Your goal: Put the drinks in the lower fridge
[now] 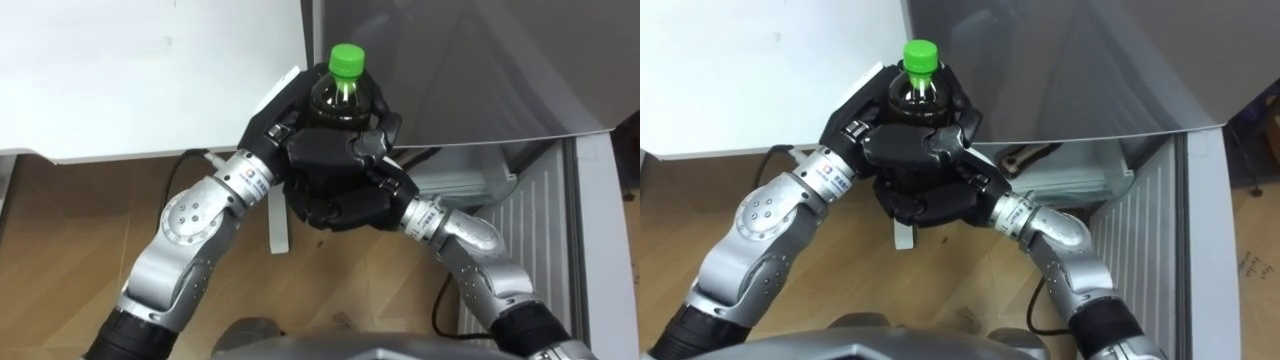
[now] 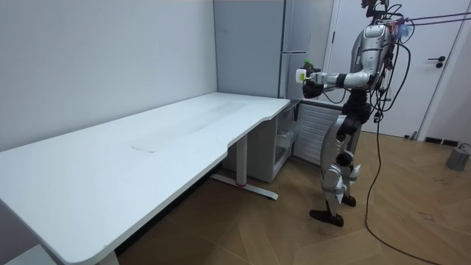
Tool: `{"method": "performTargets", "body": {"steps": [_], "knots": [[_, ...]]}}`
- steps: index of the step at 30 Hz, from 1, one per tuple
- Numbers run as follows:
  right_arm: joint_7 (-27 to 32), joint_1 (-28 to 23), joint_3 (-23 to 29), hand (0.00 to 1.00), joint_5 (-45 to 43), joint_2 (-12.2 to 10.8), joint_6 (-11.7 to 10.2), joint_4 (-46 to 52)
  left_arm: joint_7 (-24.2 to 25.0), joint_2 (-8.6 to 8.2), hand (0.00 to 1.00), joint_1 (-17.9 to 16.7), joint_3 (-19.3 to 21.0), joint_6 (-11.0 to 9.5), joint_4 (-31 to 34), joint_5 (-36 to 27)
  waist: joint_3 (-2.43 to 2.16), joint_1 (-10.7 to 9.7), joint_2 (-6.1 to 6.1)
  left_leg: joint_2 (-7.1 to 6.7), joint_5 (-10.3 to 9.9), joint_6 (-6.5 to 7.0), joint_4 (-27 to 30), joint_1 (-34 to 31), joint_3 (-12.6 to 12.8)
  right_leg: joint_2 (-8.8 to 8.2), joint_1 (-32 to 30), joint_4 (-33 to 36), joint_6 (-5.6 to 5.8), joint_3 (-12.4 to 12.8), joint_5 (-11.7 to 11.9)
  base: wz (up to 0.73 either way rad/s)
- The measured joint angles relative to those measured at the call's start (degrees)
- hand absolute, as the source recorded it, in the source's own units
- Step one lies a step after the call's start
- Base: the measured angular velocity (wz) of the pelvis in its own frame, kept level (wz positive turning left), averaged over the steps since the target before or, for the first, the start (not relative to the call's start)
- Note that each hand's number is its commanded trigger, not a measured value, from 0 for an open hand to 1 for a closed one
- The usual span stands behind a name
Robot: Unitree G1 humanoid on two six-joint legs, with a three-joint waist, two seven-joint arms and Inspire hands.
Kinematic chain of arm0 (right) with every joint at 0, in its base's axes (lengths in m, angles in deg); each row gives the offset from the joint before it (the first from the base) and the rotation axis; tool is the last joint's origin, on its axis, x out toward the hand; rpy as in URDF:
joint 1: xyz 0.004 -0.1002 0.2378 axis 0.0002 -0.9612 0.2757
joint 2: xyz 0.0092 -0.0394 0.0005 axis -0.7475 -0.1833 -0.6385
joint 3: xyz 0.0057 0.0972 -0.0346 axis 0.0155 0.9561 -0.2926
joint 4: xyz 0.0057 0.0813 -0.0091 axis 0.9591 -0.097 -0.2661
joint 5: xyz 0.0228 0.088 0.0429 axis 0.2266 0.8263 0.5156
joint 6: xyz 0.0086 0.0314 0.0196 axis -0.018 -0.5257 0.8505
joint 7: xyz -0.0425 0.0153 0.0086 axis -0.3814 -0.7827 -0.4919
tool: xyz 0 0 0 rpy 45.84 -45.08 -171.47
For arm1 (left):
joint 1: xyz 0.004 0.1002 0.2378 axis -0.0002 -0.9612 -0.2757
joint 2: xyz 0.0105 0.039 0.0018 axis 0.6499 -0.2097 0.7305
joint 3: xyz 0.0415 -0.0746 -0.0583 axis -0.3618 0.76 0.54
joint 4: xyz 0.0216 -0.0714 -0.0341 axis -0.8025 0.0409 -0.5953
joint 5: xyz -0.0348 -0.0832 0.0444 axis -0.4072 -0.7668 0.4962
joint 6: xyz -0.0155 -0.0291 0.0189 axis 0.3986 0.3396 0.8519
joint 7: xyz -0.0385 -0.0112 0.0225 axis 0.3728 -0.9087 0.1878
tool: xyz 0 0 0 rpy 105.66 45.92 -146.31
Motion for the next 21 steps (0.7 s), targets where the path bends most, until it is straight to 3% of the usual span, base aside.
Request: {"method": "performTargets", "body": {"steps": [12,13,21], "knots": [[0.0,-0.6,0.0,1.0,-0.1,-0.1,0.3,0.2,0.0,-0.01,1.0,-0.5,-0.1,0.0,0.0,0.1,-0.04,0.2,0.4,0.0,0.0,0.0,-0.1,0.0,0.1,-0.01,0.0,0.0,0.0,0.0,0.0,0.0],[0.0,-0.7,0.0,1.0,-0.1,-0.1,0.3,0.2,0.0,-0.01,0.0,-0.6,-0.1,0.0,0.0,0.1,-0.03,0.2,0.45,0.0,0.0,0.0,-0.1,0.0,0.1,-0.01,0.0,0.0,0.0,0.0,0.0,0.0],[-0.4,-1.3,0.0,1.0,0.1,-0.1,0.4,0.2,0.2,0.44,0.0,-1.0,-0.1,0.0,0.0,-0.9,-0.14,0.1,0.88,0.0,0.0,0.0,-0.2,0.2,0.1,-0.02,0.1,0.0,0.0,0.0,0.0,0.0]]}}
